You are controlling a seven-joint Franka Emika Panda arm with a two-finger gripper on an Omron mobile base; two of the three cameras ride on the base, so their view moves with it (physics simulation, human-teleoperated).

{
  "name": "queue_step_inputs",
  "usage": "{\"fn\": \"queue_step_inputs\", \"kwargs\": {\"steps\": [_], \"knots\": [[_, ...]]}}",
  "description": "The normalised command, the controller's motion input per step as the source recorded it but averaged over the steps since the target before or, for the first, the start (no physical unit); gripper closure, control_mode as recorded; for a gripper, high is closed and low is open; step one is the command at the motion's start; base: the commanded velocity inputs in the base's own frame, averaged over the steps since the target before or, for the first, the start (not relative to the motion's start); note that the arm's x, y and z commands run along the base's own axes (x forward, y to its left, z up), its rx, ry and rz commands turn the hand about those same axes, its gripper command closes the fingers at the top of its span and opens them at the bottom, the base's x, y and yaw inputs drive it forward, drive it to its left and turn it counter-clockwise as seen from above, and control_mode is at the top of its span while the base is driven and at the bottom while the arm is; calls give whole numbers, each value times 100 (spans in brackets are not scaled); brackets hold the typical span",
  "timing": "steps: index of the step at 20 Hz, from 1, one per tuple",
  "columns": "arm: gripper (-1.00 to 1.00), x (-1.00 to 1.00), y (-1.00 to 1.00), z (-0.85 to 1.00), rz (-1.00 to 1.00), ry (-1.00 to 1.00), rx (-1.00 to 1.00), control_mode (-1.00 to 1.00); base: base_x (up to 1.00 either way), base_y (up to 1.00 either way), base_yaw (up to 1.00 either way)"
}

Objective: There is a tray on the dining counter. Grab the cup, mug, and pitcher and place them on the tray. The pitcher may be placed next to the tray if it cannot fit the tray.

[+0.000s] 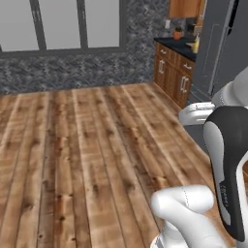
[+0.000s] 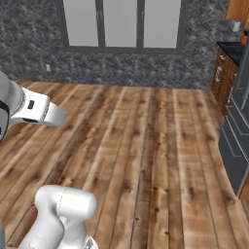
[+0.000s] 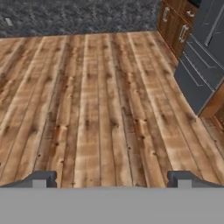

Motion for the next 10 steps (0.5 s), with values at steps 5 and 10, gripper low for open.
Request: {"fn": "queue_step_inputs", "kwargs": {"steps": [5, 10], "knots": [[-100, 0, 0, 0, 0, 0, 0, 100, 100, 12, 0], [-100, 0, 0, 0, 0, 0, 0, 100, 100, 13, 0]]}}
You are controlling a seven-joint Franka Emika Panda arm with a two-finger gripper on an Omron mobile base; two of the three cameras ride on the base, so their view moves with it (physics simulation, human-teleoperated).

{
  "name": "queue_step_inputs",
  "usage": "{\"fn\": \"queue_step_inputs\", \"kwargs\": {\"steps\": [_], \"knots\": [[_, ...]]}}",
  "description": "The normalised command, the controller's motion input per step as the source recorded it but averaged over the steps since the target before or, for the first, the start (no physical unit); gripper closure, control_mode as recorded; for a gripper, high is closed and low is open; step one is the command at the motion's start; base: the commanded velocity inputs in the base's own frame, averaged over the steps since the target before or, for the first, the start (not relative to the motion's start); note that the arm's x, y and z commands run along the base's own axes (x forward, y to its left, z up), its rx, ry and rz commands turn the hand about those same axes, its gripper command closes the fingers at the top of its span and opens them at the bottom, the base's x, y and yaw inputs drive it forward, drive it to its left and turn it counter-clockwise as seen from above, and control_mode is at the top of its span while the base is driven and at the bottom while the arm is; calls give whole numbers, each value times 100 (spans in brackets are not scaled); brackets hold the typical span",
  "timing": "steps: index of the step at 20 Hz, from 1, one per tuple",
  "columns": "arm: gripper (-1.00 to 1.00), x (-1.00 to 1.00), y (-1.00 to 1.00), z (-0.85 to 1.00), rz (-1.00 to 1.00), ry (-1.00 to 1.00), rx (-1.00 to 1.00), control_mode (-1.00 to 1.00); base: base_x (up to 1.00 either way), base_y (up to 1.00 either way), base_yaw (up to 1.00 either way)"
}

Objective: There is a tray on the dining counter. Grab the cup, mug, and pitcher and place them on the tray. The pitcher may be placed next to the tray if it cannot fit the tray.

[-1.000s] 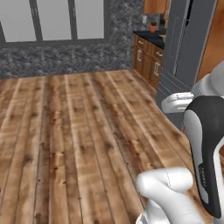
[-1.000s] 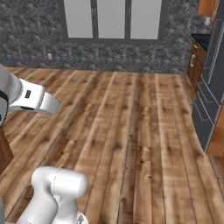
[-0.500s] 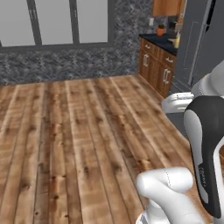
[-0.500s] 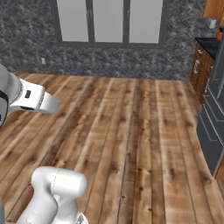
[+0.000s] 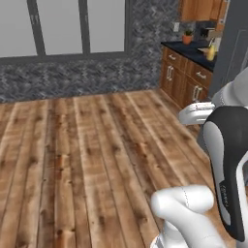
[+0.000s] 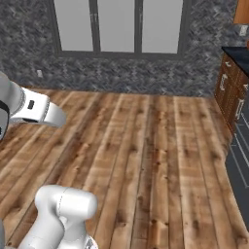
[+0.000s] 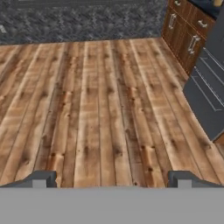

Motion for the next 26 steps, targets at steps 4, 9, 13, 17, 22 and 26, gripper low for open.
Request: {"fn": "queue_step_inputs", "kwargs": {"steps": [4, 9, 13, 17, 22, 26], "knots": [[-100, 0, 0, 0, 0, 0, 0, 100, 100, 14, 0], [-100, 0, 0, 0, 0, 0, 0, 100, 100, 16, 0], [-100, 0, 0, 0, 0, 0, 0, 100, 100, 17, 0], [-100, 0, 0, 0, 0, 0, 0, 100, 100, 17, 0], [-100, 0, 0, 0, 0, 0, 0, 100, 100, 17, 0], [-100, 0, 0, 0, 0, 0, 0, 100, 100, 22, 0]]}}
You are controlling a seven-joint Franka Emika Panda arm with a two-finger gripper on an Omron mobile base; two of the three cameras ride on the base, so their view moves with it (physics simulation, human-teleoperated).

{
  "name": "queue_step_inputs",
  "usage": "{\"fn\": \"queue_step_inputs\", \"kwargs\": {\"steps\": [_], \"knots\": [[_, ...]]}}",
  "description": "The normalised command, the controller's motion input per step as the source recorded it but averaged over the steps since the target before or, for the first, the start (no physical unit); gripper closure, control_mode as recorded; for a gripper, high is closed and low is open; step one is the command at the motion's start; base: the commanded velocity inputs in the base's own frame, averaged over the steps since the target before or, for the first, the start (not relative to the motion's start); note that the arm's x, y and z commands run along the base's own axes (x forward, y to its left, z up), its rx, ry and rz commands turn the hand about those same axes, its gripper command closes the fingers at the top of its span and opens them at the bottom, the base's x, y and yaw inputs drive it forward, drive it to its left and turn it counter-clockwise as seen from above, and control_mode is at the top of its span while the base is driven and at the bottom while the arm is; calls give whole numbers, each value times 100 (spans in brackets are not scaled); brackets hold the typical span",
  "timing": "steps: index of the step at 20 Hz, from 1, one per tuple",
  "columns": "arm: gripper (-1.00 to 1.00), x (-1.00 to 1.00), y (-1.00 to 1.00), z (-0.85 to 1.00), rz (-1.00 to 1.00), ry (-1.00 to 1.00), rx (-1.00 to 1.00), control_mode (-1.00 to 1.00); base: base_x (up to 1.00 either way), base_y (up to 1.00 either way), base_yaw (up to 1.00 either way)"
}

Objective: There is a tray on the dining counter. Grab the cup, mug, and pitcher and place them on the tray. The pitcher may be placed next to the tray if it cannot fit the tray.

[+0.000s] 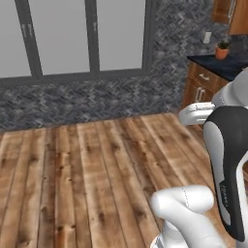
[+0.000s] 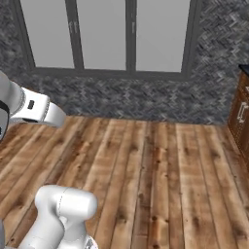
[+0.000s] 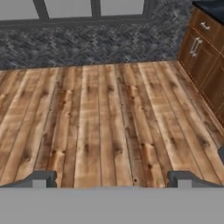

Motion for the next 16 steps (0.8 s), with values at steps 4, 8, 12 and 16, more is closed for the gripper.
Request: {"fn": "queue_step_inputs", "kwargs": {"steps": [4, 8, 12, 16], "knots": [[-100, 0, 0, 0, 0, 0, 0, 100, 100, 25, -2], [-100, 0, 0, 0, 0, 0, 0, 100, 100, 24, -2], [-100, 0, 0, 0, 0, 0, 0, 100, 96, 25, -5], [-100, 0, 0, 0, 0, 0, 0, 100, 88, 28, -11]]}}
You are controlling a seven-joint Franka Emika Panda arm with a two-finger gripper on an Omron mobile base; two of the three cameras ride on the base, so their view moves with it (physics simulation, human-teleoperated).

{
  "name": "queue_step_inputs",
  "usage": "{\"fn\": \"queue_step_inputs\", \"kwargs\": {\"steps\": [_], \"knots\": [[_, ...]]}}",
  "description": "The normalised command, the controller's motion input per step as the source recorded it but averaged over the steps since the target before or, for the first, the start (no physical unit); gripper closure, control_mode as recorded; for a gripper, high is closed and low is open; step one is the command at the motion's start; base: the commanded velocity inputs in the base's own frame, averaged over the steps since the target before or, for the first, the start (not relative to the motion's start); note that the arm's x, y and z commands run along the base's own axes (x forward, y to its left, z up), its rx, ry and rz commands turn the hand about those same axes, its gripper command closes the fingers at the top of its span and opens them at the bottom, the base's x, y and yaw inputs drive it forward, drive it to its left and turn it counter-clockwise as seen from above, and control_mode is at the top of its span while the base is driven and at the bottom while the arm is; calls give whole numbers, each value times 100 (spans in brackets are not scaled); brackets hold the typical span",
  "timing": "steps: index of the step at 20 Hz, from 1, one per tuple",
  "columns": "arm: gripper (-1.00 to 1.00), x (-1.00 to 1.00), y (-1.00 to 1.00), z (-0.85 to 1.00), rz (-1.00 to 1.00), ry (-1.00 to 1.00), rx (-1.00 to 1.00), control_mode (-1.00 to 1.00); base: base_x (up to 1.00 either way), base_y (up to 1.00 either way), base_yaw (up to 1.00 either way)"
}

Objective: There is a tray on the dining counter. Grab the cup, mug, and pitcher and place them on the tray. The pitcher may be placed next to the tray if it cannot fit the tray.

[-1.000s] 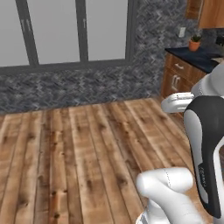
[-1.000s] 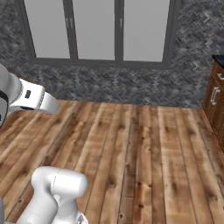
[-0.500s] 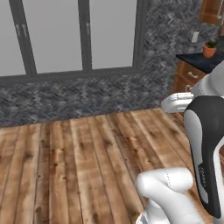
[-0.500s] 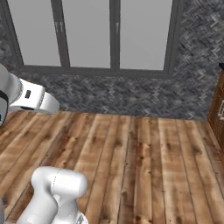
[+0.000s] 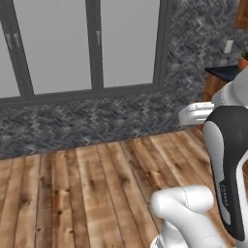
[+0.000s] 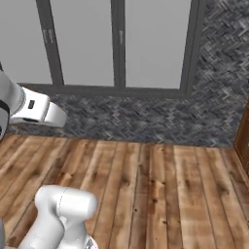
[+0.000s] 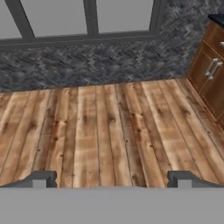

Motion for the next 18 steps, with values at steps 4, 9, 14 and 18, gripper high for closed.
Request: {"fn": "queue_step_inputs", "kwargs": {"steps": [4, 9, 14, 18], "knots": [[-100, 0, 0, 0, 0, 0, 0, 100, 69, 21, -31], [-100, 0, 0, 0, 0, 0, 0, 100, 50, 7, -47], [-100, 0, 0, 0, 0, 0, 0, 100, 39, 2, -61], [-100, 0, 0, 0, 0, 0, 0, 100, 34, 4, -65]]}}
